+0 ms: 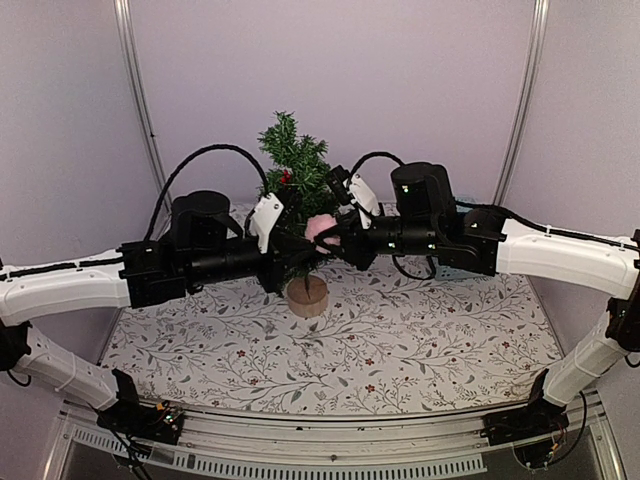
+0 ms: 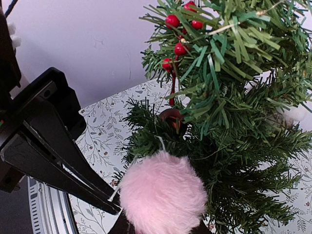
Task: Decorate the small christmas tree
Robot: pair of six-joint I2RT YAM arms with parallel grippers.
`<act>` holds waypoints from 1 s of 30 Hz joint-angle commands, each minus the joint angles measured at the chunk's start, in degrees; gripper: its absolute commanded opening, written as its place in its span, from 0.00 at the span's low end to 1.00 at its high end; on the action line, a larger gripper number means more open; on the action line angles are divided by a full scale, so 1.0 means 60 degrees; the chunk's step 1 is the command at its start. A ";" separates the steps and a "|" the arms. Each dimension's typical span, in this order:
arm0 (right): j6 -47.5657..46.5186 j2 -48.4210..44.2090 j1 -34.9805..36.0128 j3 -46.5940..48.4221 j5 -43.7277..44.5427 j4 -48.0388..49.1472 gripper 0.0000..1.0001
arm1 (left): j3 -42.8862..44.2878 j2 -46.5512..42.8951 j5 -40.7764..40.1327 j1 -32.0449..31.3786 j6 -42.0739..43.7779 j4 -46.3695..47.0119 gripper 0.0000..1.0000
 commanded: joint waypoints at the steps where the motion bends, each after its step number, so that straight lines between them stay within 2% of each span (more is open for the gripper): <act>1: -0.0056 -0.0014 0.0064 -0.0062 0.0103 0.0069 0.00 | 0.0486 0.0062 -0.0265 0.0055 -0.0260 -0.0448 0.00; 20: -0.0056 -0.0027 0.0066 -0.0153 0.0084 0.0128 0.00 | 0.1151 0.0340 0.1450 0.1464 -0.1601 -0.0846 0.00; 30: -0.0072 -0.0013 0.0068 -0.0131 0.0121 0.0128 0.00 | 0.1380 0.0290 0.2276 0.1818 -0.2097 -0.1146 0.00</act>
